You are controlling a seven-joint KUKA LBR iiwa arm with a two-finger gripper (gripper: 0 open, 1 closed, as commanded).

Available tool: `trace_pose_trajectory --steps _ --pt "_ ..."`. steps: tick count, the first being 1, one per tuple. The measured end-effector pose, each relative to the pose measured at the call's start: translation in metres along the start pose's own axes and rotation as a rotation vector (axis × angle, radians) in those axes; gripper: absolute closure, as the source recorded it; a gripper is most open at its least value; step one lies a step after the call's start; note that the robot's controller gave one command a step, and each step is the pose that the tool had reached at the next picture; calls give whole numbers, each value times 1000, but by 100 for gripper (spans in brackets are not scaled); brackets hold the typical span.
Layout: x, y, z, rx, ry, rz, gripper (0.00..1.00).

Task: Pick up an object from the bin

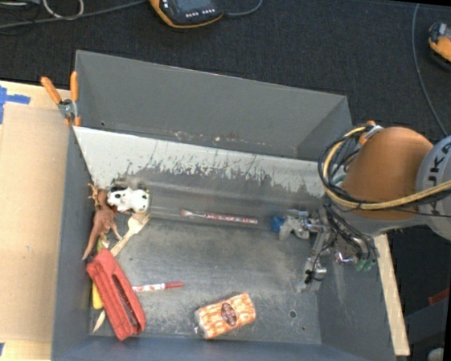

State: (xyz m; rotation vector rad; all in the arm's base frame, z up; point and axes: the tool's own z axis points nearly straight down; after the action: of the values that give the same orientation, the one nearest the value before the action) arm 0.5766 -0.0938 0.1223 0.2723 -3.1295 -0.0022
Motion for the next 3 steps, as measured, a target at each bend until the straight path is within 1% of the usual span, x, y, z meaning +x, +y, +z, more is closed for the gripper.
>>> trace_pose_trajectory --steps 1,2,3 --pt "9 17 5 -2 6 -17 0" --pt "23 94 14 -2 0 -111 0" --pt "28 111 54 -5 9 -313 0"
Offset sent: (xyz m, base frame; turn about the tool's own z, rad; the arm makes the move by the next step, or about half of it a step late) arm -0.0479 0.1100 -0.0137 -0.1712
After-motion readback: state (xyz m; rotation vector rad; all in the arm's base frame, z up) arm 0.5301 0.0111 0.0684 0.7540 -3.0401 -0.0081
